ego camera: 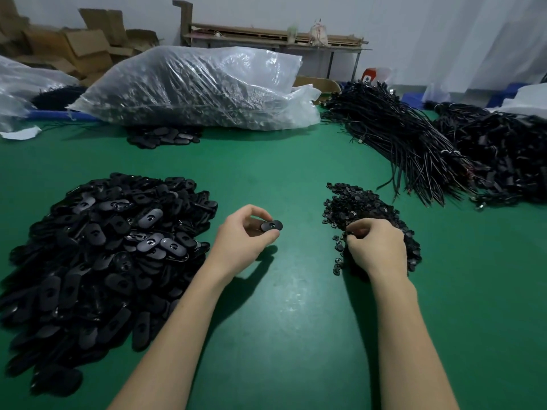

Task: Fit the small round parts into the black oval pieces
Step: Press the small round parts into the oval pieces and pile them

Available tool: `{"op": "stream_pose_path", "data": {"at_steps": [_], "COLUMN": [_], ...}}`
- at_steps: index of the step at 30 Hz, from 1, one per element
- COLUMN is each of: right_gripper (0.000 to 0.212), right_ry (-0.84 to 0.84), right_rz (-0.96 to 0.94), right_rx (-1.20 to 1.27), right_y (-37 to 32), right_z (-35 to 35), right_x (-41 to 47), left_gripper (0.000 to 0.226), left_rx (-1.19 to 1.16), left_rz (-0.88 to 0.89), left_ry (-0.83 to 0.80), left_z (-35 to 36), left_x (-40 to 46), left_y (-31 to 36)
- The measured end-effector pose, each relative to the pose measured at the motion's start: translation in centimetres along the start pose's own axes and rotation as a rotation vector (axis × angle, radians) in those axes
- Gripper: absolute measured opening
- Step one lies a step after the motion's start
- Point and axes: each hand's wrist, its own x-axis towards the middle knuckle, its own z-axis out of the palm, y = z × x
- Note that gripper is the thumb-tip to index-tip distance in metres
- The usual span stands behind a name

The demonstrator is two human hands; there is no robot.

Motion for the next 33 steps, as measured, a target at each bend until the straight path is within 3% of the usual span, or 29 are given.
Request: {"op": "stream_pose_path", "data": {"at_steps": [9,17,21,25,33], "right_gripper": [0.013,0.008,0.010,0.006,0.009], "right_ry": [0.049,-0.205,-0.267,-0.359,-0.443], "right_rz": [-0.025,0.030,0.046,0.058,0.027], "right_rx": [0.175,0.677,0.735,0.776,0.741], "right_y": [-0.4,-1.2,-1.7,-2.0,-2.7], "right_z": [-0.6,-0.2,-0.2,-0.2,0.7], "right_x": [-0.3,-0.8,-1.0,-1.0,-1.4], "left_gripper": [0.018,0.024,0.026,0.009,0.010], "left_rx": [-0.027,-0.071,-0.039,-0.058,-0.059], "left_rz": [-0.060,-0.029,-0.016,-0.050,-0.014], "left_ry": [-0.003,-0.027,-0.032,-0.053,0.011], "left_z": [0.3,0.2,0.4,0.6,0.5], "left_x": [0.2,0.0,-0.1,0.0,-0.2], "left_y": [0.0,0.3,0.5,0.6,1.0]}}
